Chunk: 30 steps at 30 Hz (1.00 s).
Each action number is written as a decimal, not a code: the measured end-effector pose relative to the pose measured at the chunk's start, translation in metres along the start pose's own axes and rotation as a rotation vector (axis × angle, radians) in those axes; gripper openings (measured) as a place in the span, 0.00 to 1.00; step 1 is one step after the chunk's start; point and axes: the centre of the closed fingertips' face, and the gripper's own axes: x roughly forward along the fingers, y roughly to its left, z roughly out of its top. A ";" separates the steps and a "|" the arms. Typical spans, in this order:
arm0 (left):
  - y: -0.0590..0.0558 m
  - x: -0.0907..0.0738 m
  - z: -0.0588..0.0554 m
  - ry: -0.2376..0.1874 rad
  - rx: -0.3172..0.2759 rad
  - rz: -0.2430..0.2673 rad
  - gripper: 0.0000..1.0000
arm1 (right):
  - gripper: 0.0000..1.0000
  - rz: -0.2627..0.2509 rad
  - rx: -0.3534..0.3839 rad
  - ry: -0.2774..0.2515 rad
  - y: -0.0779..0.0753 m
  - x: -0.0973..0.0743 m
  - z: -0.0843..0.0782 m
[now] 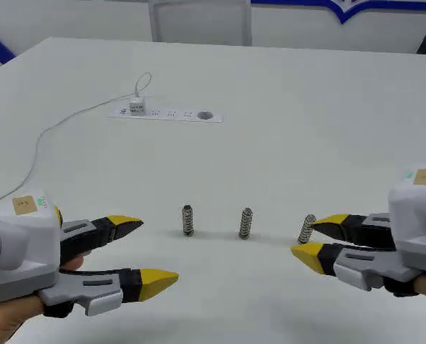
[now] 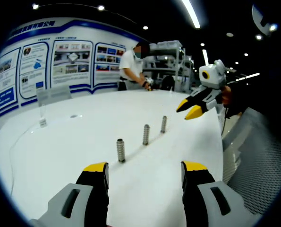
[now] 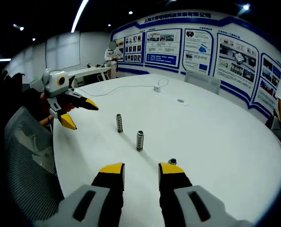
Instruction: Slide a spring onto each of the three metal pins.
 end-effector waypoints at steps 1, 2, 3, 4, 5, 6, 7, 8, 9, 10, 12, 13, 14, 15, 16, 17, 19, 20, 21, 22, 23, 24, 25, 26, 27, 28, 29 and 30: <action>0.000 0.000 0.000 0.000 -0.001 0.000 0.63 | 0.30 -0.010 0.006 -0.004 -0.004 -0.002 -0.002; 0.000 0.000 0.000 0.000 -0.001 0.000 0.64 | 0.30 -0.014 0.009 -0.007 -0.006 -0.003 -0.003; 0.000 0.000 0.000 0.001 -0.001 0.001 0.64 | 0.31 -0.022 0.015 -0.008 -0.009 -0.005 -0.005; 0.000 0.000 0.000 0.001 -0.002 0.000 0.64 | 0.31 -0.029 0.017 -0.009 -0.011 -0.006 -0.006; 0.000 0.000 0.000 0.001 -0.003 0.000 0.64 | 0.32 -0.034 0.018 -0.012 -0.012 -0.006 -0.007; 0.000 0.000 0.000 0.002 -0.002 0.000 0.64 | 0.33 -0.039 0.022 -0.017 -0.015 -0.007 -0.008; 0.000 0.000 -0.001 0.002 -0.002 0.000 0.64 | 0.34 -0.042 0.030 -0.021 -0.016 -0.007 -0.008; 0.000 0.000 -0.001 0.003 -0.003 0.000 0.64 | 0.35 -0.044 0.034 -0.026 -0.017 -0.008 -0.009; 0.000 0.000 -0.001 0.004 -0.003 0.000 0.64 | 0.37 -0.046 0.037 -0.032 -0.018 -0.008 -0.010; 0.000 0.000 -0.001 0.003 -0.003 0.000 0.64 | 0.39 -0.047 0.040 -0.035 -0.018 -0.009 -0.010; 0.000 0.000 -0.001 0.003 -0.005 0.000 0.64 | 0.42 -0.048 0.045 -0.046 -0.018 -0.010 -0.011; 0.000 0.000 -0.001 0.004 -0.005 0.000 0.64 | 0.43 -0.048 0.046 -0.050 -0.019 -0.010 -0.011; 0.000 0.000 -0.002 0.004 -0.006 0.000 0.64 | 0.44 -0.048 0.048 -0.055 -0.020 -0.010 -0.013; 0.000 0.000 -0.002 0.004 -0.006 0.000 0.64 | 0.46 -0.047 0.049 -0.058 -0.020 -0.010 -0.013; 0.000 0.000 -0.002 0.005 -0.007 0.000 0.64 | 0.47 -0.046 0.052 -0.060 -0.019 -0.011 -0.014; 0.000 0.000 -0.002 0.005 -0.007 -0.001 0.65 | 0.49 -0.044 0.054 -0.061 -0.019 -0.011 -0.015; 0.000 0.001 -0.003 0.006 -0.007 -0.001 0.65 | 0.53 -0.041 0.060 -0.064 -0.019 -0.011 -0.017; 0.000 0.001 -0.003 0.006 -0.008 -0.001 0.65 | 0.56 -0.040 0.063 -0.066 -0.018 -0.011 -0.017; 0.000 0.001 -0.003 0.006 -0.009 -0.001 0.65 | 0.57 -0.038 0.066 -0.068 -0.018 -0.011 -0.018; 0.000 0.001 -0.003 0.006 -0.009 0.000 0.65 | 0.59 -0.038 0.068 -0.070 -0.017 -0.011 -0.018; 0.000 0.001 -0.003 0.006 -0.010 0.000 0.65 | 0.61 -0.038 0.071 -0.072 -0.017 -0.011 -0.018; 0.000 0.001 -0.003 0.006 -0.011 0.000 0.66 | 0.62 -0.036 0.073 -0.075 -0.017 -0.010 -0.018; 0.000 0.001 -0.004 0.006 -0.011 0.001 0.66 | 0.62 -0.035 0.075 -0.075 -0.016 -0.010 -0.019; 0.000 0.001 -0.004 0.006 -0.012 0.001 0.66 | 0.63 -0.036 0.077 -0.076 -0.016 -0.010 -0.019; 0.000 0.001 -0.004 0.007 -0.013 0.002 0.66 | 0.64 -0.036 0.078 -0.079 -0.015 -0.009 -0.019; 0.000 0.001 -0.004 0.007 -0.014 0.003 0.67 | 0.64 -0.036 0.084 -0.082 -0.015 -0.009 -0.019; 0.000 0.000 -0.004 0.006 -0.015 0.003 0.67 | 0.65 -0.036 0.087 -0.084 -0.014 -0.008 -0.019; 0.001 0.000 -0.005 0.006 -0.016 0.004 0.67 | 0.65 -0.038 0.090 -0.087 -0.014 -0.008 -0.019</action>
